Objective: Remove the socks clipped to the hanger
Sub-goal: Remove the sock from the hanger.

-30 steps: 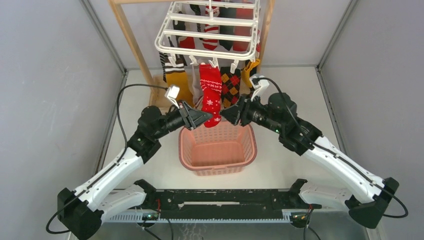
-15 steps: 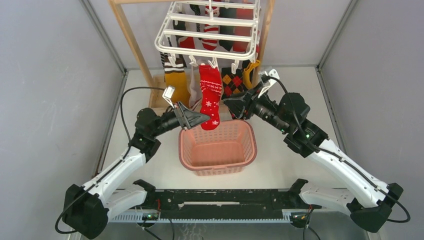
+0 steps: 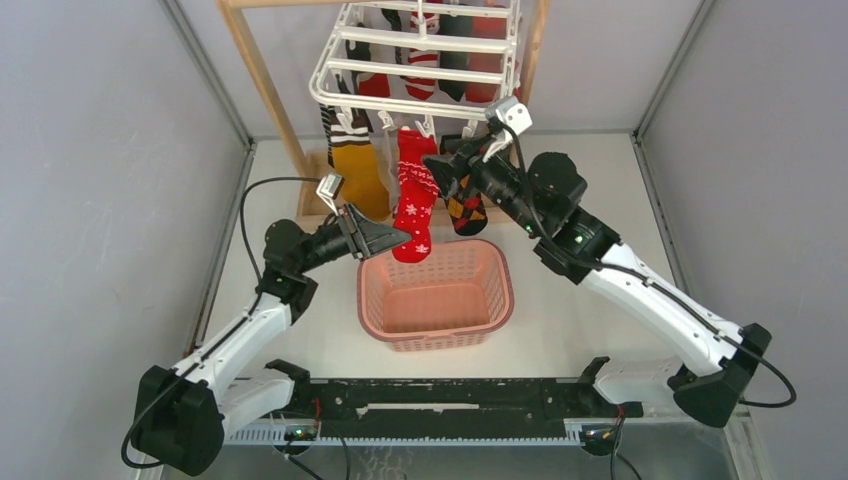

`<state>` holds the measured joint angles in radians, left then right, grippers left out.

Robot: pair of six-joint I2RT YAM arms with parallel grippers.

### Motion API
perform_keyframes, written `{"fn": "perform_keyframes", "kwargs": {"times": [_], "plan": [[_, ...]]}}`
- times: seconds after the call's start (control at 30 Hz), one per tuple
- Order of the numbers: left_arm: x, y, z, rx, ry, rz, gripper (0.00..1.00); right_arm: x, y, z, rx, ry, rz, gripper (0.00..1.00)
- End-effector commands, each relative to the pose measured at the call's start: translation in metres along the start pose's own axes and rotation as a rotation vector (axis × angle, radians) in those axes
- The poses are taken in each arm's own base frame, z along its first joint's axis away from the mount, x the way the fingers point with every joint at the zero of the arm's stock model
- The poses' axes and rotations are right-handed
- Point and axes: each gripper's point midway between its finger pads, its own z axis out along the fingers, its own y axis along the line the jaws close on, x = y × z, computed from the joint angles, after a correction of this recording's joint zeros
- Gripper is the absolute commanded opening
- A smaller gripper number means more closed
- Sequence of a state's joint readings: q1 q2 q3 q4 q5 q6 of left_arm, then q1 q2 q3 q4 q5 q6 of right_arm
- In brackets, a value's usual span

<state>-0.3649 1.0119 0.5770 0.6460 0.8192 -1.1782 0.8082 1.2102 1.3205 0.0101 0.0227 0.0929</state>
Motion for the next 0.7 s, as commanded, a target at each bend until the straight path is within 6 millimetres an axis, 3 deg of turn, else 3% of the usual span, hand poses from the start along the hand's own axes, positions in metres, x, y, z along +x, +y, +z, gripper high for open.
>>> {"fn": "perform_keyframes", "kwargs": {"times": [0.0,0.33,0.67], "plan": [[-0.002,-0.013,-0.005,0.058,0.01,0.009,0.25,-0.033,-0.004,0.016,0.054,-0.097,-0.081,0.6],[-0.005,-0.014,-0.006,0.061,0.009,0.006,0.25,-0.027,-0.017,0.042,0.163,-0.09,-0.108,0.64],[-0.005,-0.016,-0.006,0.064,0.01,0.009,0.24,-0.034,-0.024,0.049,0.211,-0.129,-0.098,0.64]]}}
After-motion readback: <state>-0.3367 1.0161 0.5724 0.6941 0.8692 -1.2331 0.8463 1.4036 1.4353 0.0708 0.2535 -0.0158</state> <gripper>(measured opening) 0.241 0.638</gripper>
